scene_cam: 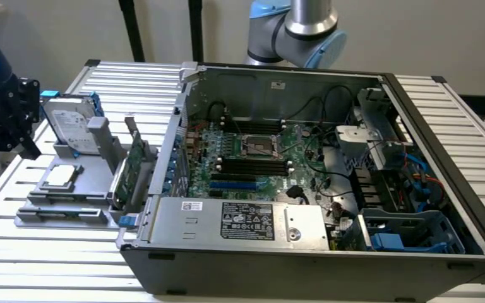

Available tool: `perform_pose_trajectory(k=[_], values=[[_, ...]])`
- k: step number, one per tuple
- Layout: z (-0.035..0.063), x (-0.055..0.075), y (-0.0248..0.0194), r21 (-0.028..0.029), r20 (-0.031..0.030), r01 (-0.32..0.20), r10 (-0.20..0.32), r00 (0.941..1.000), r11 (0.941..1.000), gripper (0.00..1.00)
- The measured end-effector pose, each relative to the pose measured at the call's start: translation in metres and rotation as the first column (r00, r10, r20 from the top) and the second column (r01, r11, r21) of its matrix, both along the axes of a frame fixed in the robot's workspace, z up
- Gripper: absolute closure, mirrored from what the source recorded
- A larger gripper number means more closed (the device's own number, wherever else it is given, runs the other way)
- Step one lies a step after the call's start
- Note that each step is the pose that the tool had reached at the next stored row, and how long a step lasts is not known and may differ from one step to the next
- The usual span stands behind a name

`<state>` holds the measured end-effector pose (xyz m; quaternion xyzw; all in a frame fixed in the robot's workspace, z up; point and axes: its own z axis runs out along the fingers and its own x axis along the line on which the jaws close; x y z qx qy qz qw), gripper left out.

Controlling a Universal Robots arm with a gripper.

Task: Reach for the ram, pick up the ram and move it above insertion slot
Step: 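Pick up the ram and move it above insertion slot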

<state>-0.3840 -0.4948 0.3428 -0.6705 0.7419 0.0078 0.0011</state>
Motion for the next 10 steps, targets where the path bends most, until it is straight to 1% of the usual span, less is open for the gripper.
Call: perform_pose_trajectory(k=[2,4,8,10], values=[[-0.0006,0.0,0.0,0.0,0.0024,-0.037,0.037,0.9993,0.9993,0.89],[-0.0013,0.0,0.0,-0.0001,0.0048,-0.072,0.072,0.9974,0.9974,0.89],[-0.0024,0.0,-0.0002,-0.0008,0.0112,-0.135,0.135,0.9907,0.9908,0.89],[-0.0025,0.0,-0.0002,-0.0009,0.0119,-0.152,0.152,0.9884,0.9884,0.89]])
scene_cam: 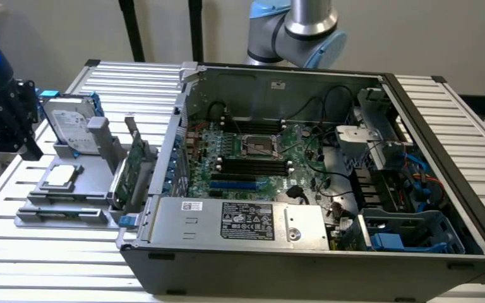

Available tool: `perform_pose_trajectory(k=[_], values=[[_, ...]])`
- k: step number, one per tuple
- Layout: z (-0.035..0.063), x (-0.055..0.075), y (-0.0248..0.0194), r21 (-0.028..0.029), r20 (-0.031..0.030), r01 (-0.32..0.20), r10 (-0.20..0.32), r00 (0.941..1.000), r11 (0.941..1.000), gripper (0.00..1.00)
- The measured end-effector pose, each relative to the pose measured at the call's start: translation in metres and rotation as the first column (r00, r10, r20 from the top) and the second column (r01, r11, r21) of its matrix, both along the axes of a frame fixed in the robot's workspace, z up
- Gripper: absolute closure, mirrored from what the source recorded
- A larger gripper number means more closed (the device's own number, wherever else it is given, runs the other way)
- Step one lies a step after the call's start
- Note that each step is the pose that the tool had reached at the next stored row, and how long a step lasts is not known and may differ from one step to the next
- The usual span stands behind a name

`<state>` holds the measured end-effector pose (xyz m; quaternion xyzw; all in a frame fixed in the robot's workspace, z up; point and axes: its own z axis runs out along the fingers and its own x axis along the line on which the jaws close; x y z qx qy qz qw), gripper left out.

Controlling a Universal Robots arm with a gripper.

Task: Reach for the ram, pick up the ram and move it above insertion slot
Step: 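Pick up the ram and move it above insertion slot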

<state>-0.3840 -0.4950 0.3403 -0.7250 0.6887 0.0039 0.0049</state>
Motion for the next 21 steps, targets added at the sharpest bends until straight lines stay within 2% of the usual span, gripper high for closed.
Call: perform_pose_trajectory(k=[2,4,5,7,8,9,21], values=[[0.0,0.0,0.0,-0.0001,0.0,-0.002,0.002,1.0,1.0,0.88],[0.0,0.0,-0.0001,-0.0001,0.0,-0.002,0.002,1.0,1.0,0.76],[0.0,0.0,0.0,-0.0001,0.0001,-0.002,0.002,1.0,1.0,0.76],[-0.0004,0.0,-0.0001,0.0,0.0001,-0.002,0.002,1.0,1.0,0.64],[-0.0013,0.0,-0.0002,0.0002,0.0003,-0.002,0.002,1.0,1.0,0.64],[-0.0027,0.0,-0.0004,0.0,0.0001,-0.002,0.002,1.0,1.0,0.58],[-0.0245,-0.001,-0.0011,0.0,0.0002,-0.002,0.002,1.0,1.0,0.58]])
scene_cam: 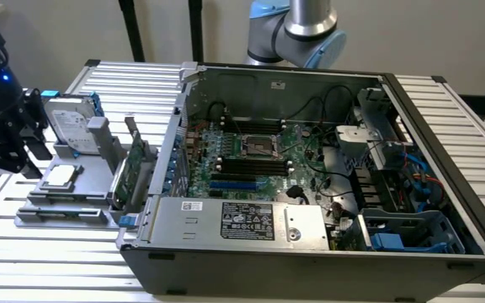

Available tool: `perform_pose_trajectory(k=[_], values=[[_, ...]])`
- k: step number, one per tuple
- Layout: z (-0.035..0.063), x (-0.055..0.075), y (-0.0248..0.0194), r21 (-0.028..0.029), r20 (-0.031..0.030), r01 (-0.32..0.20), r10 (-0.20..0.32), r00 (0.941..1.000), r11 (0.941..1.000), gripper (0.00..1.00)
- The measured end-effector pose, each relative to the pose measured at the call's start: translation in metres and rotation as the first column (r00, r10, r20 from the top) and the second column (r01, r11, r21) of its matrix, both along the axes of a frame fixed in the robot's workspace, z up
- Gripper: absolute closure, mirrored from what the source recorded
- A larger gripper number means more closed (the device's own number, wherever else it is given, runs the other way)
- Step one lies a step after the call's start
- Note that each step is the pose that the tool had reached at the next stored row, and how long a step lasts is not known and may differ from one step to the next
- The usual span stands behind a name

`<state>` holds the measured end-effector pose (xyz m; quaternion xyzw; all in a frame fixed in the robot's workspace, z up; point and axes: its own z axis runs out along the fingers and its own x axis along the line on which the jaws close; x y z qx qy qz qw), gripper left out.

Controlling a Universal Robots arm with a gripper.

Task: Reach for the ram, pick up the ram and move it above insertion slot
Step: 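Pick up the ram and move it above insertion slot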

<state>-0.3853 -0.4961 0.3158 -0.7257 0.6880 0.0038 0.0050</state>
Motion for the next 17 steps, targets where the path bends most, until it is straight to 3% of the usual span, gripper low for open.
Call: perform_pose_trajectory(k=[17], values=[[-0.0309,-0.002,-0.0006,0.0,-0.0001,0.004,-0.004,1.0,1.0,0.58]])
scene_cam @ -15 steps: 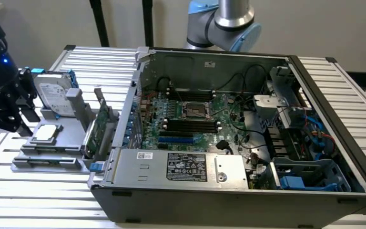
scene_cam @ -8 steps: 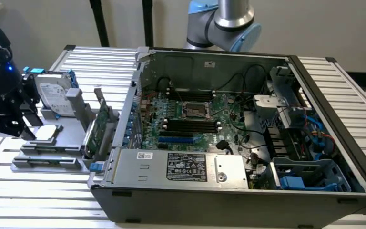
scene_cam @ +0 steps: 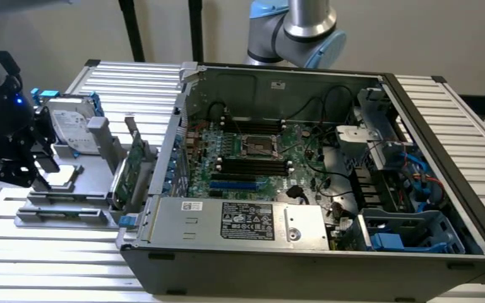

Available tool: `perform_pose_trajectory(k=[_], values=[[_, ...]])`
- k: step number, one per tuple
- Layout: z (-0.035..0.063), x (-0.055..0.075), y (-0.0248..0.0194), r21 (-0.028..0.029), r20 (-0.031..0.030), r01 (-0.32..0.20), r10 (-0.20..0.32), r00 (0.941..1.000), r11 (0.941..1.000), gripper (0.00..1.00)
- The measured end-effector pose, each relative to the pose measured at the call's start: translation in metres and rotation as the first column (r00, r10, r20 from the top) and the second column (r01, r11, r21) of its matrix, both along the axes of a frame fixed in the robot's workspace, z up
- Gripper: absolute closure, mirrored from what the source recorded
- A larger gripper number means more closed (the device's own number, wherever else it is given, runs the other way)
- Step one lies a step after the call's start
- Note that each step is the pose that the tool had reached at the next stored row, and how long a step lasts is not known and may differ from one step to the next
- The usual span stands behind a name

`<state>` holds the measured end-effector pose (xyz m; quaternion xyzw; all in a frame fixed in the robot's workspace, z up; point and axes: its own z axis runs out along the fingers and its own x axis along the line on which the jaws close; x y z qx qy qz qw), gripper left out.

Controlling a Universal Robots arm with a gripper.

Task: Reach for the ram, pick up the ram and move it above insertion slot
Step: 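Pick up the ram and move it above insertion slot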

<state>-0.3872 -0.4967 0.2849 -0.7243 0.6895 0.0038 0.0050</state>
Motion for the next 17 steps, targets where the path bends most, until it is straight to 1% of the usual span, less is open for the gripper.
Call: perform_pose_trajectory(k=[5,13,17], values=[[-0.0092,-0.003,-0.0019,0.0001,0.0001,0.01,-0.01,0.9999,0.9999,0.58],[-0.0237,-0.006,-0.0038,0.0,0.0,0.052,-0.052,0.9986,0.9986,0.58],[-0.031,-0.006,-0.0058,0.0,0.0,0.062,-0.062,0.9981,0.9981,0.58]])
